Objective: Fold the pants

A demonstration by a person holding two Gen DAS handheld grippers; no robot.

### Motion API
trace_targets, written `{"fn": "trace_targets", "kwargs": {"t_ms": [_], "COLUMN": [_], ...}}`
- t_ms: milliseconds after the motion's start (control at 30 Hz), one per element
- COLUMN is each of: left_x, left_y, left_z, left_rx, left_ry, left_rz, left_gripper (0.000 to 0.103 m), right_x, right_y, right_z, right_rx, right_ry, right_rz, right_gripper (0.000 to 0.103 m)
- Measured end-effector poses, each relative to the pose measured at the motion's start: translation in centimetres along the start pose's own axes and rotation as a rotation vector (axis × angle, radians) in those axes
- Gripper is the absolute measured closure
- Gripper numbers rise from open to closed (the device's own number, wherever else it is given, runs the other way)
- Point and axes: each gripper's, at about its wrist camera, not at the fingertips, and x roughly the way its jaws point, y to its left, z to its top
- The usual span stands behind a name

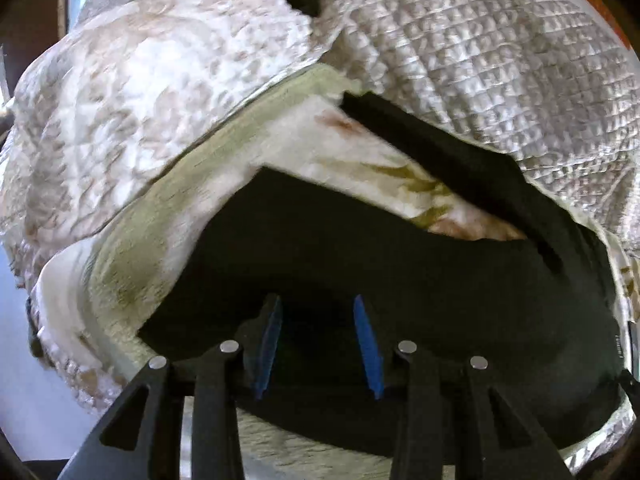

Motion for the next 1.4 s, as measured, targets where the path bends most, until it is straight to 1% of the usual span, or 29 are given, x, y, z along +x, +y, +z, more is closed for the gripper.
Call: {"fn": "trace_targets", "kwargs": {"t_ms": [67, 167, 233, 300, 367, 433, 500, 533, 567, 700, 800, 1000, 1133, 1300, 1400], "left_x": [0.1, 0.6, 1.0, 2.0, 3.3, 4.6, 5.7, 6.0, 5.9, 5.3, 4.9, 4.0, 3.7, 3.4, 3.2], "left_y": [-1.5, -4.0, -5.1, -5.8, -5.8, -4.9, -3.6, -3.0, -2.8, -3.1, -3.9, -6.2, -6.8, -8.5, -9.7], "left_z": [0.5, 2.1, 3.2, 4.2, 4.7, 4.8, 4.7, 4.5, 4.6, 4.5, 4.3, 3.6, 2.8, 2.0, 1.5], "left_rx": [0.04, 0.094, 0.125, 0.145, 0.159, 0.147, 0.107, 0.086, 0.075, 0.07, 0.069, 0.143, 0.163, 0.213, 0.247], "left_ry": [-0.011, -0.012, -0.014, 0.001, 0.014, 0.027, 0.039, 0.043, 0.034, 0.02, 0.018, -0.009, -0.002, -0.006, -0.007], "left_rz": [-0.022, -0.048, -0.052, -0.039, -0.011, 0.051, 0.096, 0.101, 0.093, 0.108, 0.067, 0.019, -0.012, -0.044, -0.084], "left_gripper": [0.061, 0.059, 0.053, 0.051, 0.05, 0.05, 0.051, 0.051, 0.051, 0.05, 0.05, 0.05, 0.049, 0.049, 0.045], "right_x": [0.3, 1.6, 2.9, 4.4, 6.0, 7.3, 8.3, 8.5, 8.5, 7.8, 7.0, 5.9, 5.7, 5.2, 5.3], "right_y": [1.5, 4.0, 5.4, 6.3, 6.3, 5.9, 5.1, 4.6, 4.1, 3.4, 3.9, 5.7, 6.6, 8.5, 9.5], "right_z": [1.2, 3.0, 3.9, 4.6, 5.1, 5.3, 5.3, 5.2, 5.3, 5.6, 5.6, 4.6, 4.0, 3.2, 2.5], "right_rx": [-0.056, -0.145, -0.211, -0.25, -0.254, -0.238, -0.215, -0.192, -0.166, -0.116, -0.127, -0.179, -0.196, -0.267, -0.308], "right_ry": [-0.01, -0.001, 0.016, 0.04, 0.085, 0.112, 0.13, 0.131, 0.124, 0.092, 0.059, 0.024, 0.023, 0.011, 0.026], "right_rz": [0.034, 0.083, 0.078, 0.069, 0.078, 0.045, 0.013, 0.002, 0.017, 0.031, 0.054, 0.103, 0.151, 0.201, 0.216], "right_gripper": [0.07, 0.07, 0.07, 0.07, 0.07, 0.07, 0.07, 0.069, 0.067, 0.066, 0.062, 0.061, 0.058, 0.058, 0.058]}}
